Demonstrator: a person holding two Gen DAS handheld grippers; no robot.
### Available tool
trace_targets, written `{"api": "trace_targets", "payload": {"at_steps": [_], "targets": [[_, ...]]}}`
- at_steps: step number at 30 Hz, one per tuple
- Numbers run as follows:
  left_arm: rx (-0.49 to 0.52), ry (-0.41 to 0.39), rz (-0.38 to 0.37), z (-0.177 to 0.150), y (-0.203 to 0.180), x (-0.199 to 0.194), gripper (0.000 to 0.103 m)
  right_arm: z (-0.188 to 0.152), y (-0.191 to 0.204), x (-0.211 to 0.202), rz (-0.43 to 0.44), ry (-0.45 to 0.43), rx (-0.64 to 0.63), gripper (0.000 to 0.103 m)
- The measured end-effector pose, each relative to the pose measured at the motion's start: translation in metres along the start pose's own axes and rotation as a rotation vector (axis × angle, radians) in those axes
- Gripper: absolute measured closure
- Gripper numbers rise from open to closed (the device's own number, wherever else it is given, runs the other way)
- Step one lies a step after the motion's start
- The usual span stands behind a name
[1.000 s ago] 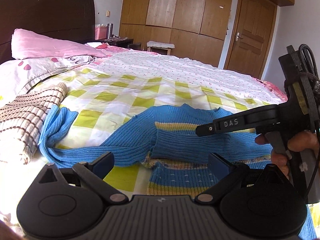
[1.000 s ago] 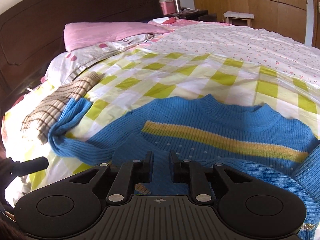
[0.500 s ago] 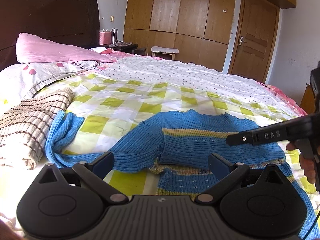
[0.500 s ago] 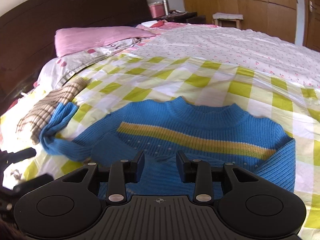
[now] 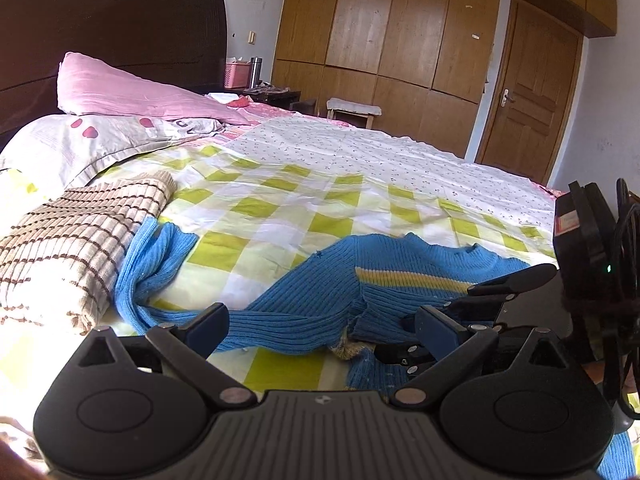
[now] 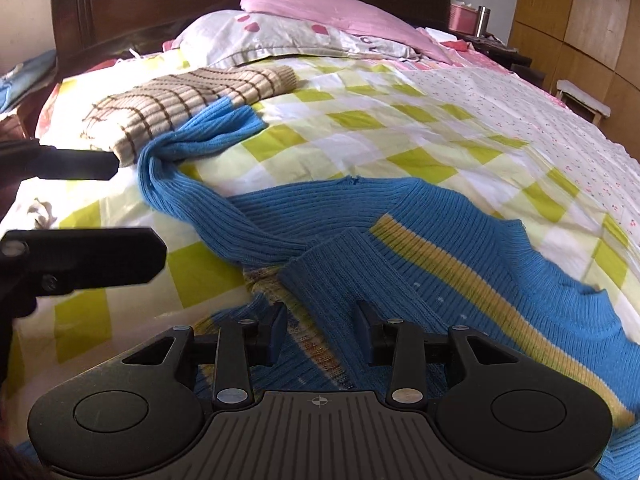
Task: Fold small clothes
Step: 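Lower the sleeve onto the sweater and open the right gripper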
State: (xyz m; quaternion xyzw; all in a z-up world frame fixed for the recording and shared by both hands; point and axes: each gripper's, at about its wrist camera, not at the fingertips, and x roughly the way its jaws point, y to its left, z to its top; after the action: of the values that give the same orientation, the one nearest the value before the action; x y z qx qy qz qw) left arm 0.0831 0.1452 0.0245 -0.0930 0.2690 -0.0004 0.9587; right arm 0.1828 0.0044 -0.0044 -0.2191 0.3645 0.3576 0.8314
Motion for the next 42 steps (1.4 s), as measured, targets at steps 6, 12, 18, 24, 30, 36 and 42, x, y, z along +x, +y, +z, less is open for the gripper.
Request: {"api": "trace_targets", "payload": {"at_steps": [6, 12, 18, 24, 30, 36, 42], "targets": [[-0.02, 0.0, 0.015, 0.001, 0.004, 0.002, 0.0, 0.002, -0.004, 0.003, -0.09, 0.0, 0.012, 0.094], [-0.046, -0.02, 0.009, 0.003, 0.008, -0.001, 0.0, 0.013, -0.058, -0.059, -0.084, -0.182, 0.332, 0.095], [-0.066, -0.031, -0.008, 0.003, 0.009, -0.002, 0.0, 0.022, -0.084, -0.083, 0.009, -0.287, 0.453, 0.09], [-0.051, -0.022, -0.008, 0.002, 0.007, -0.001, 0.0, 0.015, -0.048, -0.037, 0.189, -0.121, 0.397, 0.083], [-0.032, -0.013, -0.014, 0.0, 0.005, 0.003, 0.0, -0.008, -0.054, -0.046, 0.11, -0.104, 0.418, 0.079], [-0.01, -0.04, 0.049, -0.001, 0.009, 0.004, 0.0, -0.029, -0.057, -0.012, -0.017, -0.01, 0.416, 0.078], [-0.075, -0.044, 0.179, 0.008, 0.038, 0.01, 0.0, -0.038, -0.047, -0.05, 0.002, -0.107, 0.447, 0.077]]}}
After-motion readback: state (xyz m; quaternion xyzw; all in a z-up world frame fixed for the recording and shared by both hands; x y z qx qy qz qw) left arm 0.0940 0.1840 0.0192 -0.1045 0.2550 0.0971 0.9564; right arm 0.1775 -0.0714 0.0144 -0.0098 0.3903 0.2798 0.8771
